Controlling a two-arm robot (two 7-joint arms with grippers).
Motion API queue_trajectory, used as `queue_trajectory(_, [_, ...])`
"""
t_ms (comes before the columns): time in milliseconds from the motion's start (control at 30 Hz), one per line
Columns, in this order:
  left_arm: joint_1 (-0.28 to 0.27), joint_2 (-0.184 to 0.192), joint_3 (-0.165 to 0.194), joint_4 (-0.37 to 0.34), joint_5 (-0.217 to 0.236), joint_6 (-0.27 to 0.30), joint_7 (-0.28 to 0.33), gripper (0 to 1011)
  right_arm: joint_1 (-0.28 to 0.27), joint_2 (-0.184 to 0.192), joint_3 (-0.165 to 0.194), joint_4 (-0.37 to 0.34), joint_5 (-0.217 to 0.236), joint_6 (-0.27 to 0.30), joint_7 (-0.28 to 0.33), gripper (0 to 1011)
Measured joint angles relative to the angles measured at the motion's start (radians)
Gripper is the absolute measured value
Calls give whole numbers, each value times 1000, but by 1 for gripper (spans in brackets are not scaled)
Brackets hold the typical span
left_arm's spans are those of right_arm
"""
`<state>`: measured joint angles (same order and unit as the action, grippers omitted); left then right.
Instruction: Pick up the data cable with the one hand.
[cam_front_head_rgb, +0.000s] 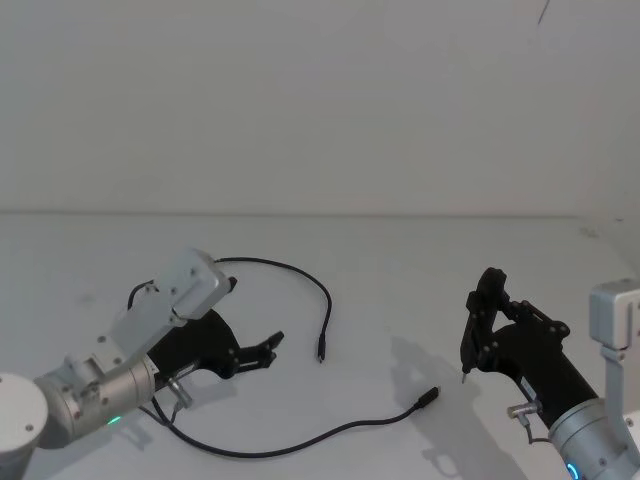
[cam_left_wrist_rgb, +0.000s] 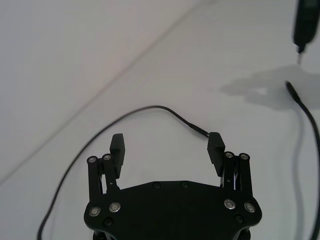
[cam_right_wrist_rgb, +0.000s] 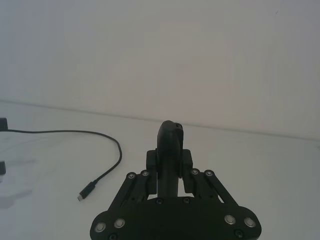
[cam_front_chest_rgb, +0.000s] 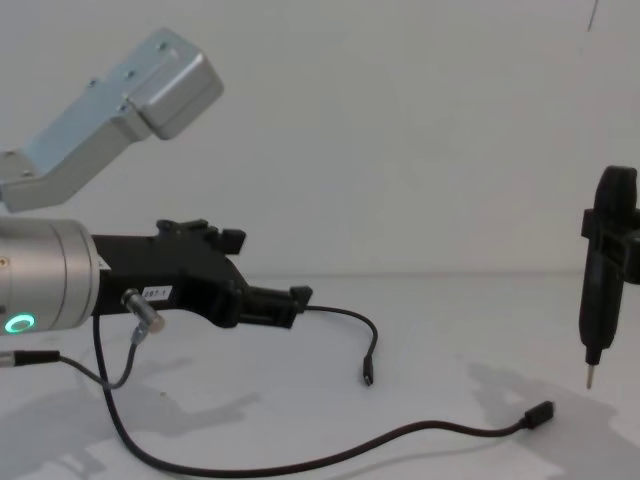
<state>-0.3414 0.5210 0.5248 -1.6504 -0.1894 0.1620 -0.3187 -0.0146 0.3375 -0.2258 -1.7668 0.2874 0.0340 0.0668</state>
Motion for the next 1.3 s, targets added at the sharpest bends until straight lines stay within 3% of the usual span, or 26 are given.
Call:
queue_trajectory(200, [-56, 17, 35, -1, -8, 92, -109, 1001, 0, 0, 0, 0, 0, 0, 0, 279])
queue_trajectory(600, [-144, 5, 93, 7, -35, 245, -240, 1001, 0, 0, 0, 0, 0, 0, 0, 279])
queue_trajectory(900, [-188, -13, 124, 18, -61, 329, -302, 1001, 0, 0, 0, 0, 0, 0, 0, 279])
queue_trajectory(1300, [-232, -48, 161, 46, -83, 410, -338, 1001, 0, 0, 0, 0, 0, 0, 0, 279])
